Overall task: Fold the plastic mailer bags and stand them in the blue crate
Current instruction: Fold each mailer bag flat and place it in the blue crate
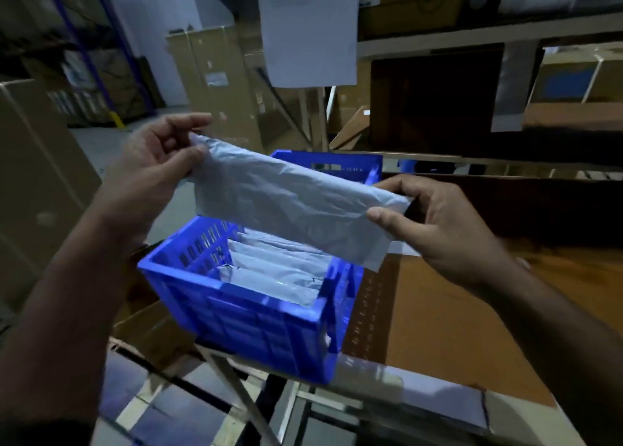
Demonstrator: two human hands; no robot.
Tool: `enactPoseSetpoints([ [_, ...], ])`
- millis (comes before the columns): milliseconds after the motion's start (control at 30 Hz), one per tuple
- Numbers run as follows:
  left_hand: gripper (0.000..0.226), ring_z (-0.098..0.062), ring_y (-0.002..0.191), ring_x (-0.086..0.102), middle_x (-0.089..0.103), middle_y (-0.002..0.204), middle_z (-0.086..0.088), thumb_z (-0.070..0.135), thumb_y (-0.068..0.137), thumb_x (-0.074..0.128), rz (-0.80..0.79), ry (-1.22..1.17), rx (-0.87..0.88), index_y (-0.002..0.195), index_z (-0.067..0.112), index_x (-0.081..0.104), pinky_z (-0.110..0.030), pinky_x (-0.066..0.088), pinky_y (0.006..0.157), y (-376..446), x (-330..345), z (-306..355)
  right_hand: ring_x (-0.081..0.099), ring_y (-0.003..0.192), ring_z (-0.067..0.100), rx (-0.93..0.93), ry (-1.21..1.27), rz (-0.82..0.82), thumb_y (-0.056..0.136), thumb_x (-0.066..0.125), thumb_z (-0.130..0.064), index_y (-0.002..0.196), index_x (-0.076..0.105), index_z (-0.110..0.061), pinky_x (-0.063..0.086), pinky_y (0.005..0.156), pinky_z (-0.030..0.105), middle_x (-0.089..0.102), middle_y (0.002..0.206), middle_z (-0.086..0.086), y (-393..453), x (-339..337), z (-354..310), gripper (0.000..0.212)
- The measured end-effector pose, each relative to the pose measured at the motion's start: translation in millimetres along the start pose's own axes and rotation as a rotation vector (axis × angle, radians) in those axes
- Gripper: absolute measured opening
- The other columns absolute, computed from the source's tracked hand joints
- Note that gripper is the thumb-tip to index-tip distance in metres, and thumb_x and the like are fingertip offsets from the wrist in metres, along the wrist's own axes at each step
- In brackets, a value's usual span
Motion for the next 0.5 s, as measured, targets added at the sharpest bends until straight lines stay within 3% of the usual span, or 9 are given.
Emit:
enactPoseSetpoints([
  [100,0.036,-0.013,0.103,0.066,0.072,0.120,-0.011,0.008,0.092,0.064,-0.108,0.132,-0.040,0.128,0.016,0.064,-0.019,0.054,0.089,5.0,-39.1,-19.8,0.068,0.094,0.003,-0.041,-0.066,-0.012,0.093,0.069,-0.026,0.107,0.069,-0.026,0.059,0.073,0.028,0.069,0.098,-0.014,21.6,42.4,-10.3,0.014],
  [267,0.041,-0.012,0.099,0.073,0.077,0.106,0.006,0.014,0.075,0.078,-0.306,0.261,-0.183,0.115,0.018,0.072,-0.017,0.058,0.079,12.1,-68.6,-63.8,0.068,0.091,0.009,0.009,-0.204,-0.126,0.095,0.068,-0.028,0.107,0.068,-0.024,0.056,0.080,0.042,0.071,0.099,-0.009,41.8,88.7,1.0,0.013],
  [367,0.032,-0.008,0.095,0.073,0.077,0.102,0.012,0.020,0.074,0.081,-0.452,0.245,-0.192,0.106,0.019,0.075,-0.016,0.058,0.073,11.7,-62.0,-90.5,0.064,0.100,0.006,0.078,-0.337,-0.214,0.093,0.068,-0.038,0.121,0.062,-0.035,0.056,0.083,0.041,0.067,0.110,-0.011,44.8,98.0,14.3,0.029],
  [500,0.027,-0.014,0.096,0.072,0.077,0.103,0.002,0.027,0.077,0.088,-0.533,0.174,-0.132,0.101,0.026,0.077,-0.025,0.058,0.079,18.7,-45.6,-128.9,0.059,0.109,0.000,0.193,-0.428,-0.355,0.085,0.070,-0.054,0.132,0.052,-0.044,0.054,0.090,0.034,0.062,0.119,-0.016,46.6,108.5,24.2,0.051],
])
Point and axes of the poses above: each hand's wrist, its own y-axis towards the middle knuckle, its own x-axis out of the palm, z = x × y, the point moved 5 cm from there along y, towards the middle knuckle
